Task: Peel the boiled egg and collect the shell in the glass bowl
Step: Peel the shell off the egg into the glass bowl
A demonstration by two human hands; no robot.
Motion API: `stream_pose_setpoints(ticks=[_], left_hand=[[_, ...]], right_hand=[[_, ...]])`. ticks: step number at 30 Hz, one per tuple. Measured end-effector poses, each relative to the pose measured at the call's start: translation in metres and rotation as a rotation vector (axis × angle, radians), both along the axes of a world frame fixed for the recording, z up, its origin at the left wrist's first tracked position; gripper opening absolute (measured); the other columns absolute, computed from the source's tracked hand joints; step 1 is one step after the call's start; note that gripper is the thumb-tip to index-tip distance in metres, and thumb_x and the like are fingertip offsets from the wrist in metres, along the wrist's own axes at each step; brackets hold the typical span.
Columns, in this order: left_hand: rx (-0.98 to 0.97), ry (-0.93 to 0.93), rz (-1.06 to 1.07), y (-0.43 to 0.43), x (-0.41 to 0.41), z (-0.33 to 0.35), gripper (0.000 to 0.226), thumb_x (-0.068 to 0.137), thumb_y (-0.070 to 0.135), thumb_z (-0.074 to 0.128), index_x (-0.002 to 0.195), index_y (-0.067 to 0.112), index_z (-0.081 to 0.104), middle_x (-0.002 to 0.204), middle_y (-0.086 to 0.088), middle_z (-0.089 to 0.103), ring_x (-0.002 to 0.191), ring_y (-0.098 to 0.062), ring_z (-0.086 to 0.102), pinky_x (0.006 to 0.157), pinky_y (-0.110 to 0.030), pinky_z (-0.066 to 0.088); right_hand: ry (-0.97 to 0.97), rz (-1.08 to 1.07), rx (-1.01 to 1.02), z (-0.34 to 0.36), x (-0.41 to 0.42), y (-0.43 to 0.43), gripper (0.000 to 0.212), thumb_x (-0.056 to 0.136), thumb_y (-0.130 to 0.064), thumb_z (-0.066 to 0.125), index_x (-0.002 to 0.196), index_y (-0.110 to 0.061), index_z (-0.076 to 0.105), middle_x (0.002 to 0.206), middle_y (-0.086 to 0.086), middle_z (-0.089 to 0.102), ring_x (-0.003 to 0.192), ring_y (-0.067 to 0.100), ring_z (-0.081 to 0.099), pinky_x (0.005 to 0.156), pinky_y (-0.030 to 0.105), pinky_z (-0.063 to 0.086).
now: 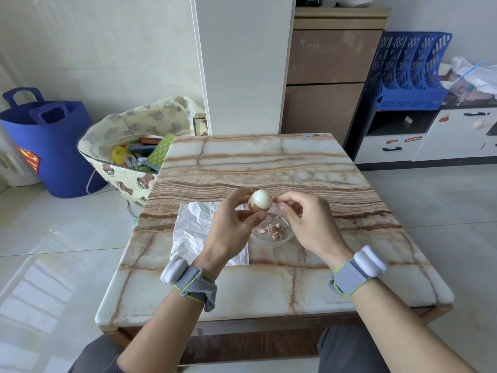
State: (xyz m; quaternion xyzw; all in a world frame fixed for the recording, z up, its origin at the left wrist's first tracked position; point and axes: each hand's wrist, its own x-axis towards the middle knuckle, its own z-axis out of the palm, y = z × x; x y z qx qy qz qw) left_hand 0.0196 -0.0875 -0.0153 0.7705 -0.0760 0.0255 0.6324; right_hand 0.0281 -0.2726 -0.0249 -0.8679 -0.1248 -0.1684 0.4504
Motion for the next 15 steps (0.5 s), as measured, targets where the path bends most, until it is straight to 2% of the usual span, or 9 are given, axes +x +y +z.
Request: stream_pose_setpoints(ticks=[5,11,15], left_hand=[[-0.001,-0.005,-0.007,-0.0004,0.0001,0.0001,0.046,0.089,0.001,0.077,0.130,0.013,0.063,0.120,-0.002,0.068,0.087,-0.008,0.076,0.080,-0.017,0.057],[-0.002,-0.001,0.005,0.0008,0.0004,-0.0016,0.046,0.088,0.002,0.078,0.131,0.014,0.063,0.121,-0.002,0.067,0.088,-0.010,0.076,0.080,-0.018,0.057],[0.002,0.002,0.009,0.0019,0.0011,-0.0034,0.047,0.088,0.003,0.078,0.131,0.015,0.063,0.121,-0.002,0.067,0.089,-0.009,0.076,0.078,-0.017,0.057]], right_hand=[[0.015,0.009,-0.043,-0.0004,0.0012,0.0016,0.019,0.090,-0.002,0.071,0.091,-0.020,0.077,0.075,-0.019,0.069,0.070,0.001,0.063,0.065,0.010,0.045],[0.009,-0.018,0.075,-0.0001,0.0010,0.0004,0.013,0.093,-0.018,0.077,0.080,-0.019,0.077,0.066,-0.013,0.070,0.060,0.000,0.060,0.060,0.016,0.046],[-0.033,0.000,0.115,0.0031,-0.0012,0.0011,0.013,0.098,-0.019,0.072,0.085,-0.018,0.076,0.071,-0.014,0.071,0.065,0.003,0.063,0.064,0.018,0.048]])
